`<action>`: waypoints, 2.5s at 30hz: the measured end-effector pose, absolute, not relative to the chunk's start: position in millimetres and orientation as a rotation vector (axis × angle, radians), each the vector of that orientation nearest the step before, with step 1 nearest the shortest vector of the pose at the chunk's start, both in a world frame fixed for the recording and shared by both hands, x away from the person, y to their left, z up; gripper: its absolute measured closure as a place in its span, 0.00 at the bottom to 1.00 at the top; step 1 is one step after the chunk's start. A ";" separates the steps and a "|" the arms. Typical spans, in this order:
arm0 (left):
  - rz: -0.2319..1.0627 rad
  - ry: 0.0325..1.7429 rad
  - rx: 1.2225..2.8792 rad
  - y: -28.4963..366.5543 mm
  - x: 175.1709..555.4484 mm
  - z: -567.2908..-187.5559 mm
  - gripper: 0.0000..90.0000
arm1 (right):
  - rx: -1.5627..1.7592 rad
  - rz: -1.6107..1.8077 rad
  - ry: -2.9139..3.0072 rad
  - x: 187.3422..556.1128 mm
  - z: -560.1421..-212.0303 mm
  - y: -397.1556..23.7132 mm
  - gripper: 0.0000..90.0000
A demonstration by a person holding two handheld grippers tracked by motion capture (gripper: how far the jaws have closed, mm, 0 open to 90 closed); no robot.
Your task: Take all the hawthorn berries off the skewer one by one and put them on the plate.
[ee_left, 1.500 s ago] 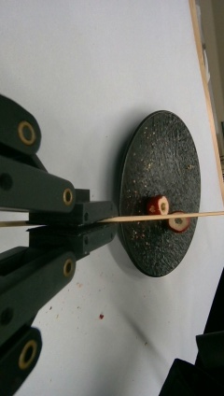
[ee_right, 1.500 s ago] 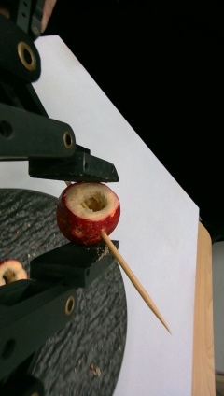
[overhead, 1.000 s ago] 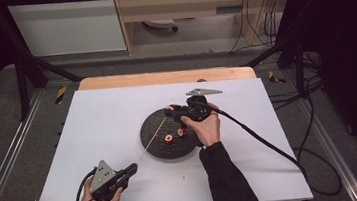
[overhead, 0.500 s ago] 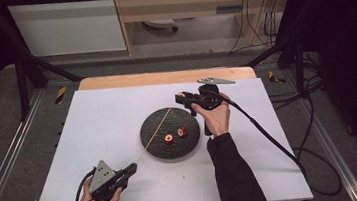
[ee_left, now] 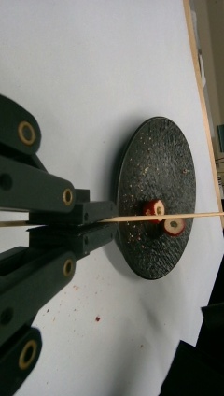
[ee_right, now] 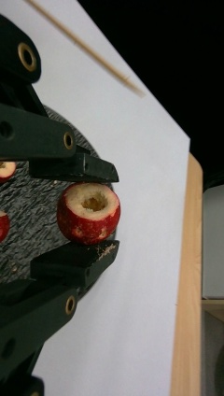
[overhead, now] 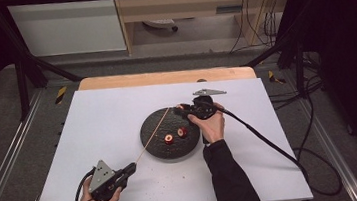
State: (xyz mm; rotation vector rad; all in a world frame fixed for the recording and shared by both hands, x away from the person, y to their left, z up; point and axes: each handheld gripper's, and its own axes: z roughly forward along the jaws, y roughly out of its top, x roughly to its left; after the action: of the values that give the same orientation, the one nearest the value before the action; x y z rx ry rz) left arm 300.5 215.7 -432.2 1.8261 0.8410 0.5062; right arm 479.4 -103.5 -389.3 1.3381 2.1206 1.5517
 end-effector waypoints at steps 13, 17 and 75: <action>0.503 0.846 1.831 215.2 301.2 -433.1 0.98 | 1.349 1.433 2.224 482.9 -432.7 -83.7 0.68; 0.501 0.846 1.833 214.9 301.2 -433.3 0.98 | 1.355 1.409 2.244 483.4 -440.3 -81.0 0.68; 0.455 0.902 1.894 208.6 322.4 -419.4 0.98 | 1.166 1.338 2.279 385.1 -445.6 -212.3 0.06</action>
State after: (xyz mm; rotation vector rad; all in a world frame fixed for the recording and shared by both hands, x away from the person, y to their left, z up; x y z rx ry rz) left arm 322.4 208.6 -419.4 1.8944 0.9019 0.4550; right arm 385.1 -212.3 -445.6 1.1664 2.2788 1.3384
